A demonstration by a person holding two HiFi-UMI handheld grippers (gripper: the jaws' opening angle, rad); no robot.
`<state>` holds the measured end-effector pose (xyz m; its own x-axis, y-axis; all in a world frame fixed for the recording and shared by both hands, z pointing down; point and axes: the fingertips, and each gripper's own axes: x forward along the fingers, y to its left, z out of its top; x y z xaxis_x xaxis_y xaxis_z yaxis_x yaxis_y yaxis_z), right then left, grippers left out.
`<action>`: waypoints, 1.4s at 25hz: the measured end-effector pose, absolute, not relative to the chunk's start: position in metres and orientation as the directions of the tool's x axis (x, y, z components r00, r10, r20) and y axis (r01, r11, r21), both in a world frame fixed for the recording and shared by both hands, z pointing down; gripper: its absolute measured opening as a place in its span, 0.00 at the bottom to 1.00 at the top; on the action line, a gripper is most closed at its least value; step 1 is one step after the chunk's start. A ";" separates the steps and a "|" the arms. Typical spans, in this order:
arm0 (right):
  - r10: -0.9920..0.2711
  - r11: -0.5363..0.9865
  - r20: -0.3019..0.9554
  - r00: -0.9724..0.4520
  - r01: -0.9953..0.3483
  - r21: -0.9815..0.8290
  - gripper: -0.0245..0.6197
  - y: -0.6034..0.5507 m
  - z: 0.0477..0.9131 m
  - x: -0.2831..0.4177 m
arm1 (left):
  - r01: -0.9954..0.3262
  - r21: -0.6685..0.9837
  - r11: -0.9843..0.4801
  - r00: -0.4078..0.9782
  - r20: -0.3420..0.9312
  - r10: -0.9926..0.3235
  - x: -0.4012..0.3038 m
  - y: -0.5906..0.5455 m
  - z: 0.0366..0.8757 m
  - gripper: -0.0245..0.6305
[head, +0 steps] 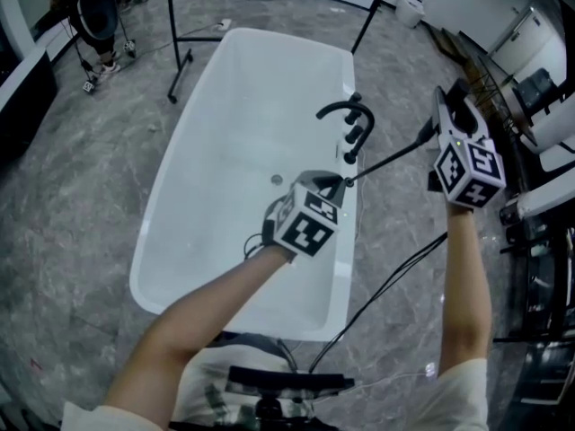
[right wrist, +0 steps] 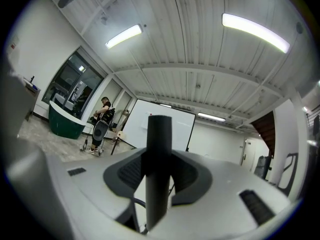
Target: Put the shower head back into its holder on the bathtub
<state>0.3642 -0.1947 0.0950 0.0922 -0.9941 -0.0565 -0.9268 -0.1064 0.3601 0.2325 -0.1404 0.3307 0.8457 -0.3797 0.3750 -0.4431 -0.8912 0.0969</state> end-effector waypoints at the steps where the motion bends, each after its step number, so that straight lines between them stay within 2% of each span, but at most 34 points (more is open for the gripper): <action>1: -0.994 -0.106 -0.049 0.095 -0.929 0.354 0.24 -0.196 0.101 0.365 | -0.443 0.098 -0.891 0.845 0.377 -0.379 0.233 -0.142 0.332 0.06; 12: -0.994 -0.100 0.008 0.109 -0.939 0.328 0.24 -0.200 0.160 0.380 | -0.502 0.140 -0.853 0.826 0.370 -0.425 0.239 -0.172 0.354 0.06; 35: -0.992 -0.096 0.055 0.113 -0.962 0.257 0.24 -0.211 0.232 0.393 | -0.510 0.158 -0.845 0.808 0.423 -0.409 0.248 -0.177 0.405 0.06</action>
